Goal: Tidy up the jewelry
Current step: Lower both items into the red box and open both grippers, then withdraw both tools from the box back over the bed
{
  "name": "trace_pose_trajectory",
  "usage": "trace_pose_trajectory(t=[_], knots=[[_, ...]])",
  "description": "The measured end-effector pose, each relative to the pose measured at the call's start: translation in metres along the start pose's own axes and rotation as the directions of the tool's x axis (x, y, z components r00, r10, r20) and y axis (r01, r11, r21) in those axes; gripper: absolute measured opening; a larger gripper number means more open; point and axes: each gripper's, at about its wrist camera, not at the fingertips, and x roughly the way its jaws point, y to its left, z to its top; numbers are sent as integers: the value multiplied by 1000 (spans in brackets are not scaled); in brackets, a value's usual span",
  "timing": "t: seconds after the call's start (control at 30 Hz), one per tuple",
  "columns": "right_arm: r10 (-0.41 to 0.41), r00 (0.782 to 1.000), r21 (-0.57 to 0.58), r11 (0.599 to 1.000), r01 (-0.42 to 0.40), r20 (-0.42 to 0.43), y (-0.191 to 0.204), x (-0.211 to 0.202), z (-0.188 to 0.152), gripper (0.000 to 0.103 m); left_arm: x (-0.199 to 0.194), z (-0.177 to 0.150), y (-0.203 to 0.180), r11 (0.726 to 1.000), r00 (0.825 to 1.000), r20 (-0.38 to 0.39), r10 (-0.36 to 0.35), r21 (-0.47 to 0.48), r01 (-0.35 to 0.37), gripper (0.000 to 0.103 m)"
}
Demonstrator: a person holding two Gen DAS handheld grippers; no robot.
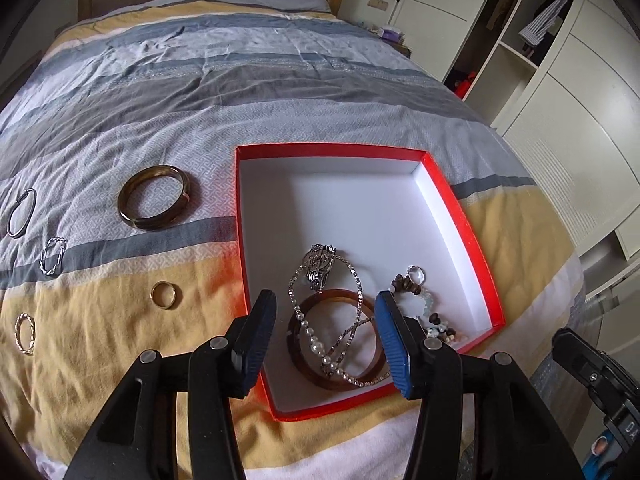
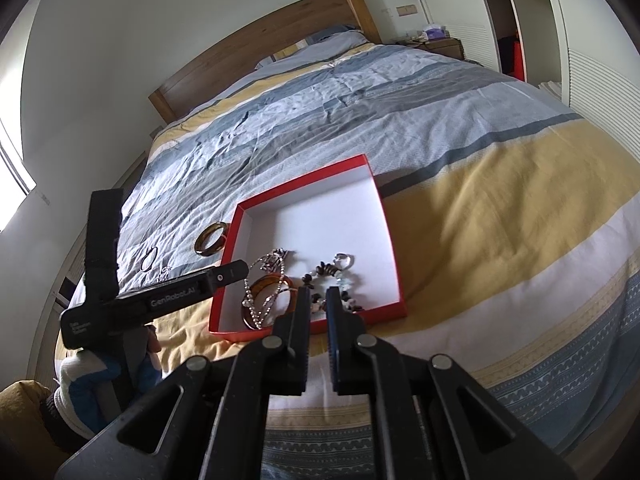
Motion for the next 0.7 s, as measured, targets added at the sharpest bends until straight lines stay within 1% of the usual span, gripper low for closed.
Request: trace_pose_trajectory(t=[0.17,0.23,0.37,0.43,0.53,0.63,0.7], knots=[[1,1000,-14,1000,-1,-4,10,4,0,9,-22,-7,10,999,999,31,-24,-22,25,51],[2,1000,-22,1000,-2,-9,16,6,0,9,-33,-11,19,999,999,49,-13,-45,15,53],[15,999,-51,999,-16,-29,35,16,-2,9,-56,-26,45,994,994,90,61,-101,-52,53],[23,999,-74,997,-26,-44,49,24,-2,9,-65,-34,62,987,987,115,111,-131,-95,53],[38,997,-113,993,-46,-70,74,39,-2,9,-80,-48,89,971,971,144,192,-174,-166,53],[59,993,-142,987,-74,-103,99,58,-2,9,-92,-62,118,948,953,156,260,-227,-221,53],[77,989,-165,981,-98,-130,120,76,-1,9,-101,-71,139,934,942,164,293,-259,-246,53]])
